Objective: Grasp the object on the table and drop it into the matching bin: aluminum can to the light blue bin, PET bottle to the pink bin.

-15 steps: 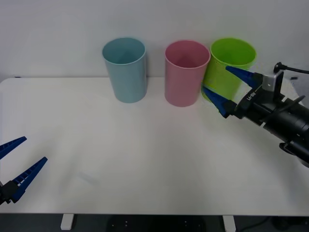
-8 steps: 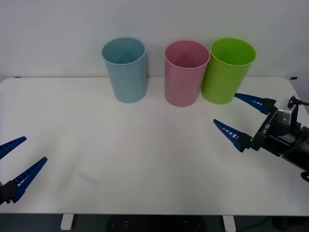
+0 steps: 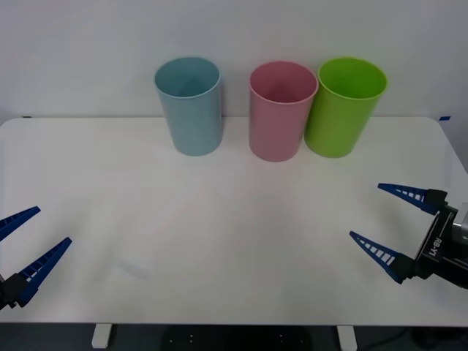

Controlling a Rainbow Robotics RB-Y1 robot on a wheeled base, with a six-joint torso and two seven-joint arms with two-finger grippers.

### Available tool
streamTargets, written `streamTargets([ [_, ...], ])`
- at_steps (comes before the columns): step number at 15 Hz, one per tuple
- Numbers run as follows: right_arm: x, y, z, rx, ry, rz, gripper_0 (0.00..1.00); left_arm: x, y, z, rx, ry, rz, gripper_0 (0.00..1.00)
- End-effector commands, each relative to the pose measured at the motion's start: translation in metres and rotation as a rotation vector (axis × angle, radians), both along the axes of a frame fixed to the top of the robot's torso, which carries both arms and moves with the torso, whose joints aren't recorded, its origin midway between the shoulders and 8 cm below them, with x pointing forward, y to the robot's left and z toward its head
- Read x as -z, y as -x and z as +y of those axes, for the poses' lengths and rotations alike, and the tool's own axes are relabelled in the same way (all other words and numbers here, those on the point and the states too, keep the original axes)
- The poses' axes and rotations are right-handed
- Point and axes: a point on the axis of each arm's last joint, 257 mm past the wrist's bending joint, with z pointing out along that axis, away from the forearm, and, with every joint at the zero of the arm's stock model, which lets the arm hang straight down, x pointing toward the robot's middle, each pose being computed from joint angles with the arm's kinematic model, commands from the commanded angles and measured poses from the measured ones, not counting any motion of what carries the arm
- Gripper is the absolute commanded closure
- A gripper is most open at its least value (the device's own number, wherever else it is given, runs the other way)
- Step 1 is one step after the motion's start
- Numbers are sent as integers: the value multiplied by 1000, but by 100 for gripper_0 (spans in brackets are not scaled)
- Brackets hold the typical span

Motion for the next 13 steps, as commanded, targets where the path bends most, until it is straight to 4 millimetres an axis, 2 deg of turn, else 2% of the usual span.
streamTargets([
  [1, 17, 13, -11, 24, 17, 40, 0, 0, 0, 0, 0, 0, 0, 0],
  [4, 34, 27, -21, 41, 36, 81, 0, 0, 0, 0, 0, 0, 0, 0],
  [8, 50, 39, -24, 39, 65, 118, 0, 0, 0, 0, 0, 0, 0, 0],
  [13, 50, 39, -24, 39, 65, 118, 0, 0, 0, 0, 0, 0, 0, 0],
])
